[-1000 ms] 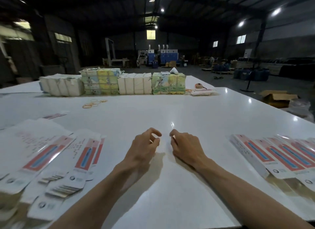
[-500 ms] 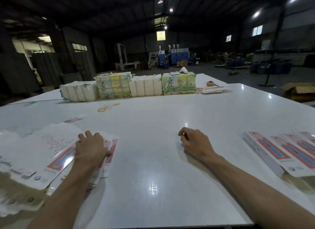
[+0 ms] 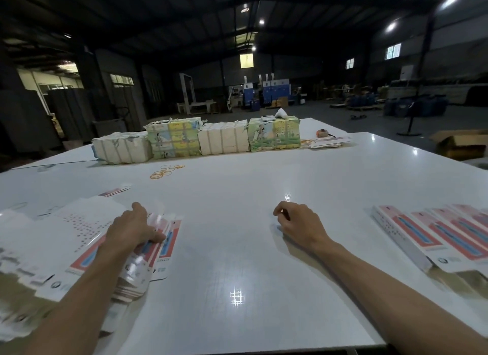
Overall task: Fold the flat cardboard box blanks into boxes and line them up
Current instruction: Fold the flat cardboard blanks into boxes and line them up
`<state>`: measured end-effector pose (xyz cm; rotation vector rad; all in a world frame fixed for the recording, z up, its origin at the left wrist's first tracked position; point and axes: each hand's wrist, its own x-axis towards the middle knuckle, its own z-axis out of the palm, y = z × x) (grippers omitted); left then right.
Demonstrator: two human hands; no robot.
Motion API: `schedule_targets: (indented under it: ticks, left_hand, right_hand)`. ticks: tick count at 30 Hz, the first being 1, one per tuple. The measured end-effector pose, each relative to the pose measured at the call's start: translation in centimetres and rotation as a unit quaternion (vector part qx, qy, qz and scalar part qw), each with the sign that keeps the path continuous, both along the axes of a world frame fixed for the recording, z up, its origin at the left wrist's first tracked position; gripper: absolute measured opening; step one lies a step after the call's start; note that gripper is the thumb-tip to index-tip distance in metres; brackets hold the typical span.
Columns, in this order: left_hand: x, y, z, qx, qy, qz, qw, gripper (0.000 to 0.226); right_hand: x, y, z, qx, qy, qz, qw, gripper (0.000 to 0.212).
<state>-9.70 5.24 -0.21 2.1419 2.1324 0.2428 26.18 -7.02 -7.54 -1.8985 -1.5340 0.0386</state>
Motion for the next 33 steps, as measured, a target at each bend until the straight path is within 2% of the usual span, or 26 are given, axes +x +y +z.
schedule_targets:
  ticks: [2,5,8,10,12,14,16,17,19,20,23,24,26,28,30,33]
  left_hand:
    - [-0.4,0.1,0.2,0.013,-0.018,-0.016,1.000,0.070]
    - [-0.2,-0.2,1.1,0.035,-0.055,-0.045,0.997,0.052]
    - [1.5,-0.7,2.5,0.028,-0.136,-0.099,0.985,0.039]
    - [3.8,-1.3,3.2,-0.002,-0.229,-0.145,0.963,0.030]
    - [6.8,-2.1,3.2,-0.083,-0.352,-0.212,0.908,0.029]
    - [9.9,-3.1,2.6,-0.220,-0.486,-0.276,0.799,0.040]
    - [12.5,-3.7,0.9,-0.305,-0.575,-0.300,0.697,0.053]
    - [13.5,-3.9,-0.2,-0.322,-0.600,-0.299,0.669,0.056]
    - [15.1,-4.1,-2.7,-0.341,-0.628,-0.287,0.638,0.060]
    - [15.6,-4.2,-4.0,-0.348,-0.634,-0.283,0.630,0.062]
    - [16.5,-4.6,-6.4,-0.330,-0.608,-0.314,0.650,0.056]
    - [16.6,-4.7,-6.8,-0.326,-0.607,-0.325,0.648,0.053]
    - [16.7,-4.8,-7.0,-0.332,-0.625,-0.331,0.624,0.052]
    - [16.8,-5.0,-6.9,-0.337,-0.629,-0.345,0.610,0.052]
    - [16.8,-5.3,-6.9,-0.350,-0.619,-0.358,0.605,0.050]
    - [16.8,-5.6,-6.8,-0.381,-0.614,-0.354,0.594,0.040]
  right_hand:
    - [0.0,0.1,0.0,-0.005,-0.002,0.003,1.000,0.023]
    - [-0.1,0.1,0.0,-0.008,0.002,0.005,1.000,0.023]
    - [-0.1,0.2,0.0,0.001,0.009,0.012,1.000,0.022]
    - [-0.1,0.2,0.0,0.009,0.012,0.018,1.000,0.022]
    - [-0.2,0.2,0.0,0.020,0.022,0.022,0.999,0.022]
    - [-0.2,0.1,0.1,0.038,0.035,0.020,0.998,0.022]
    - [-0.1,0.1,0.2,0.071,0.047,0.022,0.996,0.021]
    - [-0.1,0.0,0.3,0.090,0.048,0.024,0.994,0.020]
    - [-0.1,-0.1,0.4,0.132,0.051,0.025,0.990,0.018]
    - [-0.1,-0.1,0.5,0.158,0.058,0.024,0.986,0.018]
    - [-0.7,-0.3,1.5,0.253,0.063,0.029,0.965,0.023]
    - [-0.8,-0.3,1.9,0.268,0.045,0.042,0.961,0.027]
    - [-1.0,-0.2,2.2,0.249,-0.016,0.071,0.966,0.035]
    - [-1.2,-0.1,2.1,0.184,-0.069,0.091,0.976,0.039]
    - [-1.5,-0.2,2.0,0.135,-0.061,0.109,0.983,0.040]
    - [-1.5,-0.4,2.2,0.120,-0.013,0.118,0.986,0.038]
